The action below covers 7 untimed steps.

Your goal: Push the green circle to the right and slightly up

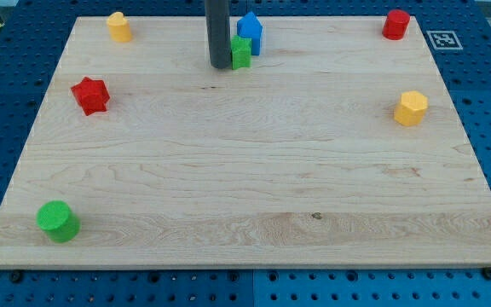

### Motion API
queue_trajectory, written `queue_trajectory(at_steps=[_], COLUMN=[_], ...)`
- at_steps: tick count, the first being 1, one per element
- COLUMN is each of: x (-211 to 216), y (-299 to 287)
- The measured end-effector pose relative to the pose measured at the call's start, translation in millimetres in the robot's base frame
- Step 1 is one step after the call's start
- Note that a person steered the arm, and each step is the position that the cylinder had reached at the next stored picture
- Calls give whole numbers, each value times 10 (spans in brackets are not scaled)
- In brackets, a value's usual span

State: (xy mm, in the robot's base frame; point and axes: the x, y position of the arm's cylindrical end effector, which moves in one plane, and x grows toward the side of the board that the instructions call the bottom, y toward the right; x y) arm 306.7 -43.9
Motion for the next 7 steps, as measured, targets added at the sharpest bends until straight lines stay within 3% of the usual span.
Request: queue_trajectory(at_steps=[1, 2, 4, 7], x=[3, 490, 1915, 2035], y=[0, 56, -71, -1768])
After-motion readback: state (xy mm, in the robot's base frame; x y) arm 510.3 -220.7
